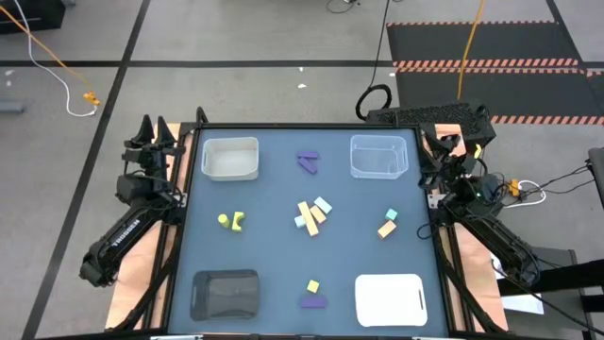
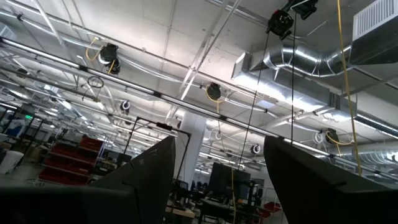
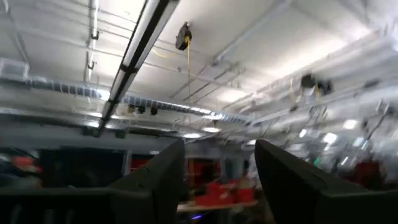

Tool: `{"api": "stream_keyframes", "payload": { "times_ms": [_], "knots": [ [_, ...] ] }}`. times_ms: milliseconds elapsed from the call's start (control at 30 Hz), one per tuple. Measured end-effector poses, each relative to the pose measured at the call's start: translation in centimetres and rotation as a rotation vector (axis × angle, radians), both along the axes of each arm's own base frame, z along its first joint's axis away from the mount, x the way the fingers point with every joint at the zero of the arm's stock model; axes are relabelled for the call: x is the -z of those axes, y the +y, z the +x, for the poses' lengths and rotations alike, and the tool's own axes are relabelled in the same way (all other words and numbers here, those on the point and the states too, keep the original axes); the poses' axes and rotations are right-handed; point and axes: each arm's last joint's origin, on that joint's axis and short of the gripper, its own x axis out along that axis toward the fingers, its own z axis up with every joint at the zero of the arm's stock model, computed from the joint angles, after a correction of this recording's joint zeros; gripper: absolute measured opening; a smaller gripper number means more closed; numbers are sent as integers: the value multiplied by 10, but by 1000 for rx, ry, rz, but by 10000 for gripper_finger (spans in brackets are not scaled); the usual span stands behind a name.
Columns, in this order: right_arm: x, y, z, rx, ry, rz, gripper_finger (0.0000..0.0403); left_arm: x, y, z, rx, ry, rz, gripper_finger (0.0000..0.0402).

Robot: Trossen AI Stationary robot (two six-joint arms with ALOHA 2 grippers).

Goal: Sort & place blocks by color
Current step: Put the blue block into the transparent bin

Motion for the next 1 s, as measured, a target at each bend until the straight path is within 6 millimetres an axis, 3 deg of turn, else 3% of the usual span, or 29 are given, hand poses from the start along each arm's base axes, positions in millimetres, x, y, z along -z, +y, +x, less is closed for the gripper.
{"api": "stream_keyframes", "payload": {
  "times_ms": [200, 467, 667, 1000],
  "knots": [
    [14, -7, 6, -132, 12, 311, 187, 0, 0, 0, 0, 0, 0, 244],
    [50, -15, 14, -146, 219, 683, 187, 0, 0, 0, 0, 0, 0, 244],
    [55, -11, 17, -312, 298, 724, 187, 0, 0, 0, 0, 0, 0, 244],
    [49, -10, 17, -310, 297, 633, 187, 0, 0, 0, 0, 0, 0, 244]
  ]
}}
